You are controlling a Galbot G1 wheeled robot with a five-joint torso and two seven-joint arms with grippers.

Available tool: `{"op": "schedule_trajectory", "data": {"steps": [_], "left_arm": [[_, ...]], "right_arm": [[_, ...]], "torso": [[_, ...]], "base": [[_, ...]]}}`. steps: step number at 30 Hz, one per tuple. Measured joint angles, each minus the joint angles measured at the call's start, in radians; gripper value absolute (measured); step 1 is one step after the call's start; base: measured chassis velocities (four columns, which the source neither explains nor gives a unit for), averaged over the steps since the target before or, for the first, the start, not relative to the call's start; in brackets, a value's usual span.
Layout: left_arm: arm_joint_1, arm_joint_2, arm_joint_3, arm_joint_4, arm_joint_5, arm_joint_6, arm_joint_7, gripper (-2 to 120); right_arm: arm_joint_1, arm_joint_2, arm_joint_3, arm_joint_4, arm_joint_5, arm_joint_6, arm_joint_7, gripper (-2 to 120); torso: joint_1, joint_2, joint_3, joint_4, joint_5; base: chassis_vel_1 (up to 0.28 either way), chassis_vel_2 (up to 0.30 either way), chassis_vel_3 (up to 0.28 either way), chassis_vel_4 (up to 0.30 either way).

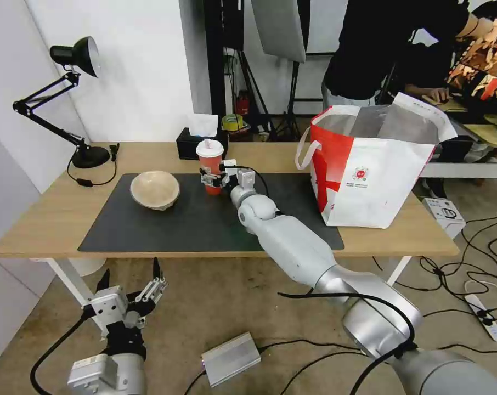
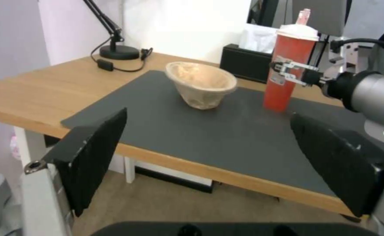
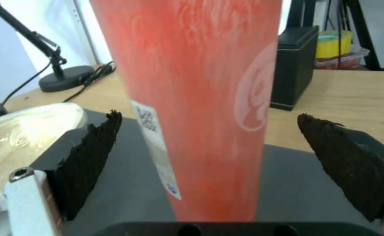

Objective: Pick up the trash from the table and place it into the takeout bag.

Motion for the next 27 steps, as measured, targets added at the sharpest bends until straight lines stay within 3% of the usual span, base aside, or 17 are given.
{"op": "schedule_trajectory", "data": {"steps": [27], "left_arm": [[-0.029,0.032,0.037,0.031,-0.008,0.000,0.000,100]], "right_arm": [[0.013,0.000,-0.003,-0.060,0.004,0.022,-0.117,100]], "torso": [[0.000,0.000,0.000,0.0000,0.0000]], "base": [[0.000,0.000,0.000,0.000]]}}
